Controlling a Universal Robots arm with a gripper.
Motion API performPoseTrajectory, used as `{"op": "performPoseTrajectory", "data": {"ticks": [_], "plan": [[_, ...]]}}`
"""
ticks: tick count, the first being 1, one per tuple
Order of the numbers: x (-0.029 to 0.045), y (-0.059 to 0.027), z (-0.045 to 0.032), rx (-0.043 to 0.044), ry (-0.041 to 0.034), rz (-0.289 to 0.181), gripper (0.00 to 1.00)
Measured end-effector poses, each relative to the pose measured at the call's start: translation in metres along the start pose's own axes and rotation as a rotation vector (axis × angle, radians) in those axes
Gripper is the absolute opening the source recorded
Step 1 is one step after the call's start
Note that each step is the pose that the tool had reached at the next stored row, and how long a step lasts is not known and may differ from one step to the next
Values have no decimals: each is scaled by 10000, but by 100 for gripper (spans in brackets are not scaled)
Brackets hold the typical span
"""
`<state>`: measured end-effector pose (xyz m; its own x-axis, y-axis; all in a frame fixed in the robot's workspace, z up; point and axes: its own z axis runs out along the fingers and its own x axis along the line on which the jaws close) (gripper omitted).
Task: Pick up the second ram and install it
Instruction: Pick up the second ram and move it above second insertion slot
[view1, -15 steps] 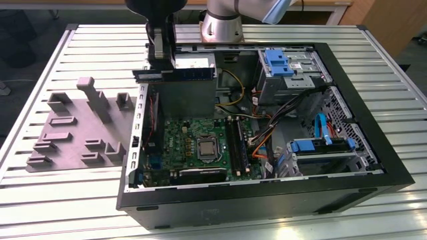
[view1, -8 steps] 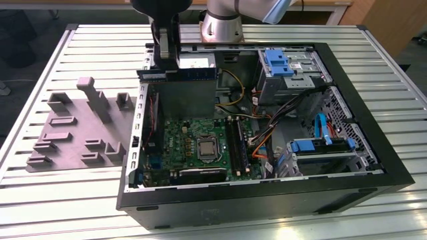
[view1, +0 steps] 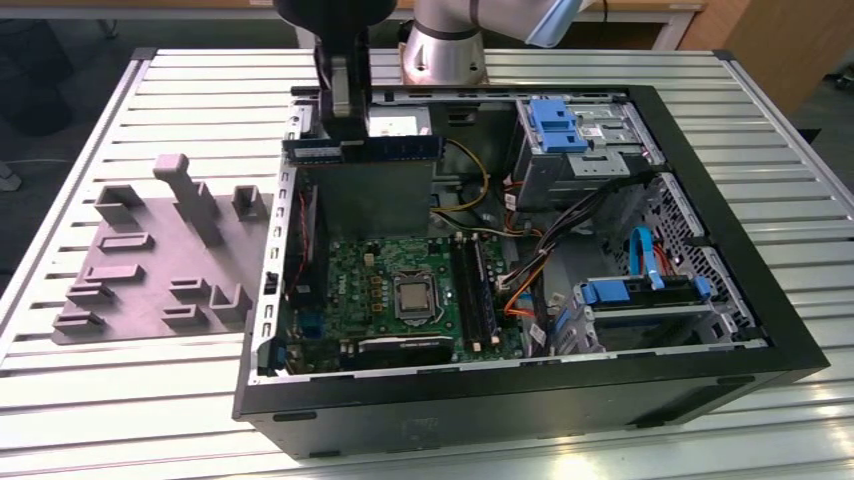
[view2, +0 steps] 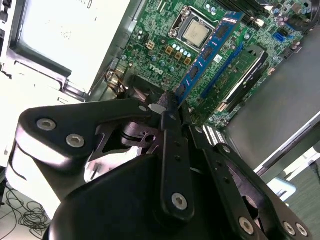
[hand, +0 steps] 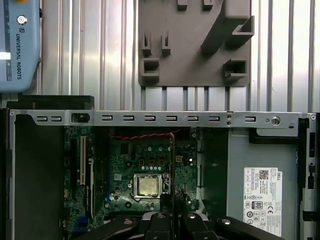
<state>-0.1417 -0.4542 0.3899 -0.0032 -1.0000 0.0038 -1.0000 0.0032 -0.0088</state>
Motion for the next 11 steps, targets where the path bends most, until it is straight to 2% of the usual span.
{"op": "performPoseTrajectory", "data": {"ticks": [11], "plan": [[0,-104,1,0,0,1,14]]}}
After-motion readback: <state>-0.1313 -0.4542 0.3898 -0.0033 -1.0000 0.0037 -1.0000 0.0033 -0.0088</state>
